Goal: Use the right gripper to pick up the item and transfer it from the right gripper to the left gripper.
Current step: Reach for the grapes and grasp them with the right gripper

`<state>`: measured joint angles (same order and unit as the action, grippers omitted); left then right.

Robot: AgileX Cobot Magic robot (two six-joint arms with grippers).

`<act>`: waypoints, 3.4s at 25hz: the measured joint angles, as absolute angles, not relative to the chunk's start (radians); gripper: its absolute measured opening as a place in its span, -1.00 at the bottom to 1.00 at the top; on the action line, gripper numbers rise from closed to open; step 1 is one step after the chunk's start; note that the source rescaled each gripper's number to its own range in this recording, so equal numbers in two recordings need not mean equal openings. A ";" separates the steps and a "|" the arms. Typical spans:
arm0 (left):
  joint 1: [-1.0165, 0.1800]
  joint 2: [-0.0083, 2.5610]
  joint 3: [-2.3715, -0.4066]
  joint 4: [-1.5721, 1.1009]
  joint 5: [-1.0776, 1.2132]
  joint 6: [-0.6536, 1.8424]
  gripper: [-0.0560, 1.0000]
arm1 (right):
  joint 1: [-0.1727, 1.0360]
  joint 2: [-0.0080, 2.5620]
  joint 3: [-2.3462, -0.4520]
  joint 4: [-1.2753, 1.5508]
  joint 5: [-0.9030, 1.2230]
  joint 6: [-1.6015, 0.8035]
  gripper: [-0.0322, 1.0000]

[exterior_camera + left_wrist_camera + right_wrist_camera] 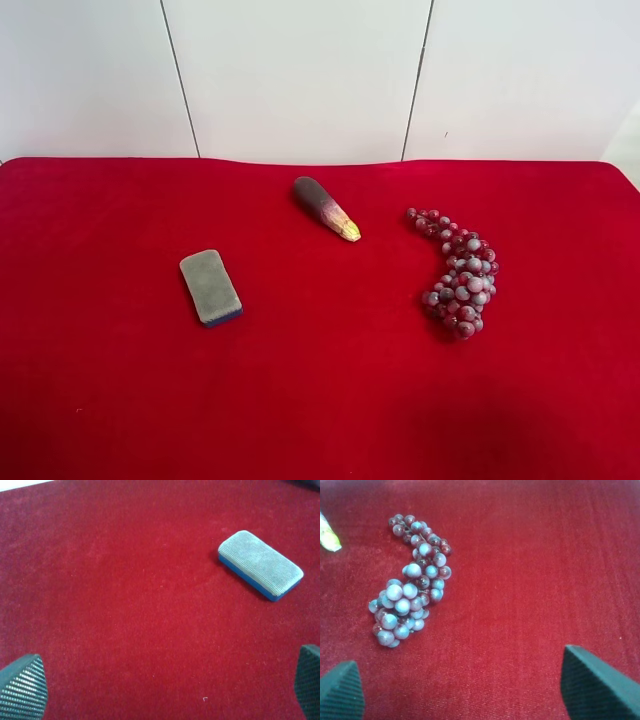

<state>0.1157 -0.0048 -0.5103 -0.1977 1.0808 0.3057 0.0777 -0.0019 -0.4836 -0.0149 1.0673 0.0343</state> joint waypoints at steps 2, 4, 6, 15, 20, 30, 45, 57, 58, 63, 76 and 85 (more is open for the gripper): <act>0.116 -0.005 -0.510 -0.198 1.081 0.306 1.00 | 0.078 -0.002 -0.484 -0.015 1.067 0.034 0.54; 0.116 -0.005 -0.510 -0.198 1.081 0.306 1.00 | 0.078 -0.002 -0.484 -0.015 1.067 0.034 0.54; 0.116 -0.005 -0.510 -0.198 1.081 0.306 1.00 | 0.078 -0.002 -0.484 -0.015 1.067 0.034 0.54; 0.116 -0.005 -0.510 -0.198 1.081 0.306 1.00 | 0.078 -0.002 -0.484 -0.015 1.055 0.034 0.54; 0.116 -0.005 -0.510 -0.198 1.081 0.306 1.00 | 0.078 -0.002 -0.484 -0.015 1.055 0.034 0.54; 0.116 -0.005 -0.510 -0.198 1.081 0.306 1.00 | 0.078 -0.002 -0.484 -0.019 1.053 0.035 0.54; 0.116 -0.005 -0.510 -0.198 1.081 0.306 1.00 | 0.078 -0.002 -0.506 0.027 1.030 0.031 0.51; 0.116 -0.005 -0.510 -0.198 1.081 0.306 1.00 | 0.078 0.365 -0.659 0.028 0.982 0.016 0.99; 0.116 -0.005 -0.510 -0.198 1.081 0.306 1.00 | 0.078 0.404 -0.666 0.028 0.972 0.000 0.99; 0.116 -0.005 -0.510 -0.198 1.081 0.306 1.00 | 0.078 0.643 -0.676 0.041 0.916 -0.006 1.00; 0.116 -0.005 -0.510 -0.198 1.081 0.306 1.00 | 0.079 1.151 -0.684 0.180 0.704 -0.014 1.00; 0.116 -0.005 -0.510 -0.198 1.081 0.306 1.00 | 0.159 1.386 -0.685 0.230 0.499 0.046 1.00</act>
